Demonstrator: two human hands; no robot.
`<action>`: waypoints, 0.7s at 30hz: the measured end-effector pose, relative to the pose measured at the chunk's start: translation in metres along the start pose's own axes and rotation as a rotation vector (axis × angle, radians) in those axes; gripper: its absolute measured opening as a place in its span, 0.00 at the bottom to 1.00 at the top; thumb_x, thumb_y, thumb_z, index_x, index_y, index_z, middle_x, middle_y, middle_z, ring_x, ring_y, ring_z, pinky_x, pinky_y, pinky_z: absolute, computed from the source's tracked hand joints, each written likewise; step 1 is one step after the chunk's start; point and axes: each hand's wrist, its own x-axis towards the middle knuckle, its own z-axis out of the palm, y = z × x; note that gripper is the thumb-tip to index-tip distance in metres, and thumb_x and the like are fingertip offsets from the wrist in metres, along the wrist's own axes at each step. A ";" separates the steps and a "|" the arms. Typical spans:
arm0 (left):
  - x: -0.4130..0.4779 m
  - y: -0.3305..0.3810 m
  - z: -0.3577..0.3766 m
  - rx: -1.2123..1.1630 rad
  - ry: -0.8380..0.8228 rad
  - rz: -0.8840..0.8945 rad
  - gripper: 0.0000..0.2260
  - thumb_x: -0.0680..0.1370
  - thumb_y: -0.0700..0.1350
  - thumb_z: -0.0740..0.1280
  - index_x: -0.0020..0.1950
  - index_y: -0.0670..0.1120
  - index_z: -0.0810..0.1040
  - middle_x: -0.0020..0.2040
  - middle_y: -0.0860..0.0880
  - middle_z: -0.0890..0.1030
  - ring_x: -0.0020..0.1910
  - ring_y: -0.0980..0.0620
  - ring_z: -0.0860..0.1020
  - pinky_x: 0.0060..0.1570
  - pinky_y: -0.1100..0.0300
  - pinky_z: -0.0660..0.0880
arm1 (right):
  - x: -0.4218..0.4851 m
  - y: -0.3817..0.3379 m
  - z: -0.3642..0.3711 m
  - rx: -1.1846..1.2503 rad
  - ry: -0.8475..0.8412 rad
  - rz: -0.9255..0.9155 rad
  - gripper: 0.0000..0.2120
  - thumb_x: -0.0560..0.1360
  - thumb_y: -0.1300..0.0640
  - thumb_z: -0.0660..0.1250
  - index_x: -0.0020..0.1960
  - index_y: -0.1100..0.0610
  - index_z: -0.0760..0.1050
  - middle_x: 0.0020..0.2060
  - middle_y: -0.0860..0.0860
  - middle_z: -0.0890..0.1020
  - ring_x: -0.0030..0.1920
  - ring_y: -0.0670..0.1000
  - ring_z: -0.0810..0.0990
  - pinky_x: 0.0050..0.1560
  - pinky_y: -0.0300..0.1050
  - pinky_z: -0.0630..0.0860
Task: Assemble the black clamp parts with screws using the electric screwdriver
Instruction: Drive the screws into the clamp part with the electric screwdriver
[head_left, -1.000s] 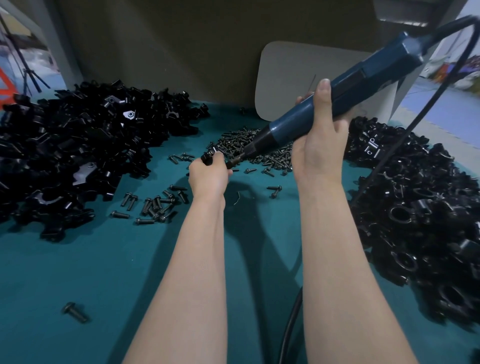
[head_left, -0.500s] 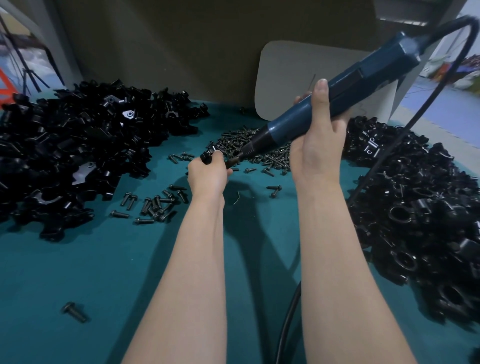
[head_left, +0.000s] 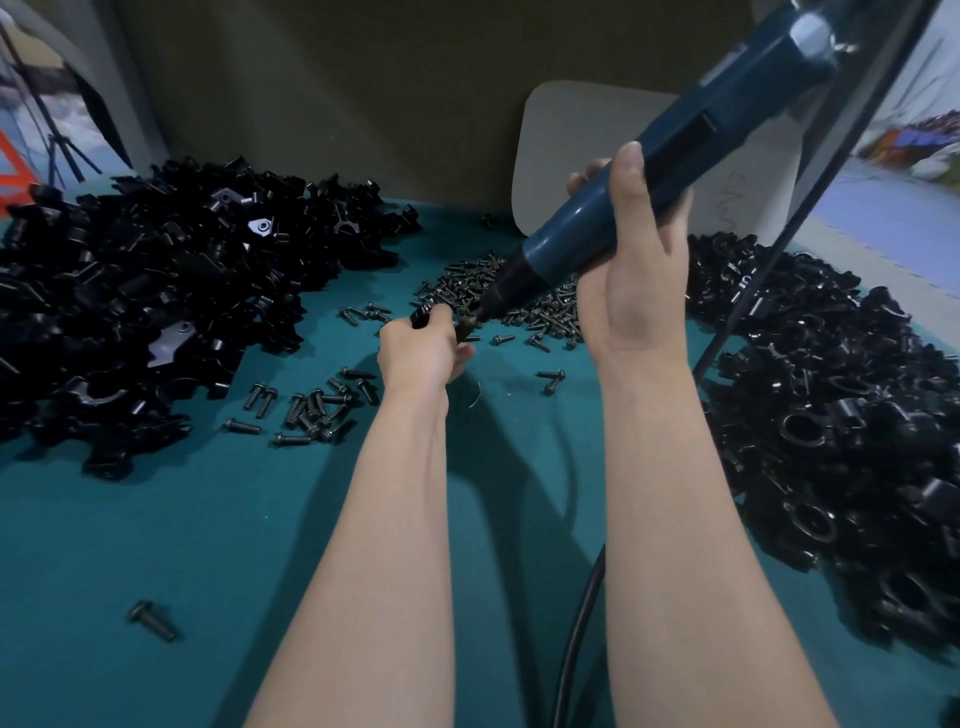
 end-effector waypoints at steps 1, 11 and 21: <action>0.000 0.001 0.000 0.005 -0.001 -0.012 0.21 0.81 0.46 0.61 0.71 0.40 0.67 0.53 0.43 0.81 0.30 0.53 0.80 0.32 0.63 0.79 | -0.001 -0.001 0.001 -0.008 -0.035 -0.001 0.17 0.79 0.59 0.62 0.66 0.57 0.63 0.51 0.53 0.72 0.49 0.49 0.76 0.61 0.46 0.71; -0.005 0.002 -0.001 0.096 -0.081 -0.019 0.12 0.80 0.46 0.63 0.60 0.42 0.73 0.46 0.46 0.82 0.29 0.52 0.81 0.39 0.57 0.81 | -0.003 -0.013 -0.005 0.058 -0.149 0.032 0.14 0.74 0.59 0.64 0.59 0.52 0.69 0.46 0.51 0.75 0.48 0.50 0.76 0.53 0.43 0.73; -0.018 0.009 -0.005 0.270 -0.243 -0.053 0.11 0.81 0.47 0.62 0.61 0.45 0.74 0.54 0.45 0.81 0.29 0.51 0.80 0.33 0.59 0.78 | -0.002 -0.026 -0.014 0.162 -0.248 0.032 0.12 0.73 0.63 0.61 0.56 0.57 0.71 0.42 0.52 0.77 0.44 0.51 0.76 0.51 0.46 0.73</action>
